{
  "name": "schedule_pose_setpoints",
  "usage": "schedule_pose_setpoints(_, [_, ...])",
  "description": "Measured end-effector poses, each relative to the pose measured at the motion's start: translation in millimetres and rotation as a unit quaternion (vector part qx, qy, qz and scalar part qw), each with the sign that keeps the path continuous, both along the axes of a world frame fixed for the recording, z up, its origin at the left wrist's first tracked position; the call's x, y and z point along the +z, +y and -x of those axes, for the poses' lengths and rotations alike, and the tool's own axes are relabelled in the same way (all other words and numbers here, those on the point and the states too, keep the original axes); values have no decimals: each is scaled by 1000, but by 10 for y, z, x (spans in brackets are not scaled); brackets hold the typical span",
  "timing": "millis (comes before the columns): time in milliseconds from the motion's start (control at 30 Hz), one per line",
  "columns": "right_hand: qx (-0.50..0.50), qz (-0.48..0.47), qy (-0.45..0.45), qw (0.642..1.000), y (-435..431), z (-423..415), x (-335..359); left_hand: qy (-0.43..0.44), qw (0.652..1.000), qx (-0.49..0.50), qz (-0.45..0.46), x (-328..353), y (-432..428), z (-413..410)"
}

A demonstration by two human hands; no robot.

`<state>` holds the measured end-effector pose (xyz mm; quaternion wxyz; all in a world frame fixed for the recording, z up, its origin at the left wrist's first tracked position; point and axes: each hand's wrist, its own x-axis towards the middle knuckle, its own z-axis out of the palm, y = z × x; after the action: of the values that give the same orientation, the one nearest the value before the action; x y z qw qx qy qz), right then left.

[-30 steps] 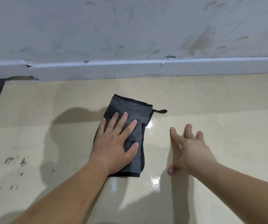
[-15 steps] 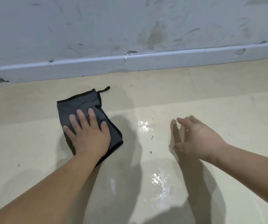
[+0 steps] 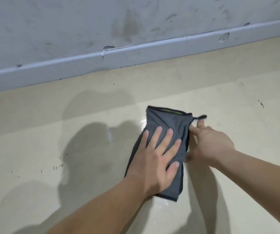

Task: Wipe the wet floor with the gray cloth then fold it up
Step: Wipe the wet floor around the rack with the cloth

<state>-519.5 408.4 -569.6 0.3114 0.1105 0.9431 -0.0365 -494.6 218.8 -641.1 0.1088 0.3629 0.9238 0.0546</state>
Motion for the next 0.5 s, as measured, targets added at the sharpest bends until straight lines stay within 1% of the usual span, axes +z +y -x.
schedule_pose_setpoints(33, [-2, 11, -2, 1000, 14, -22, 7, -7, 1000, -26, -1, -2, -70, -64])
schedule_pose_setpoints(100, [-4, 13, -7, 1000, 23, -39, 15, -11, 997, -76, 8, -1, -278, 70])
schedule_pose_setpoints(133, [-8, 9, -9, 1000, 13, -43, 25, -4, 996, -88, 14, -8, -399, 226])
schedule_pose_setpoints(167, [-15, 5, -11, 1000, -3, -40, 33, 2, 997, -72, 21, -13, -524, 399])
schedule_pose_setpoints(200, [-17, -2, -16, 1000, -18, -34, 29, 3, 999, -23, 32, -18, -658, 558])
schedule_pose_setpoints(233, [-11, -11, -20, 1000, -25, -24, 11, 10, 998, 52, 42, -31, -777, 679])
schedule_pose_setpoints(300, [7, -36, -20, 999, -22, 6, -44, 25, 979, 195, 55, -62, -890, 746])
schedule_pose_setpoints(333, [11, -43, -22, 999, -33, 19, -64, 26, 968, 241, 60, -56, -880, 698])
schedule_pose_setpoints(400, [11, -40, -25, 999, -39, 17, -98, 15, 956, 284, 73, -40, -788, 511])
schedule_pose_setpoints(500, [8, -22, -19, 1000, -31, -30, -131, -2, 961, 268, 65, 44, -733, 80])
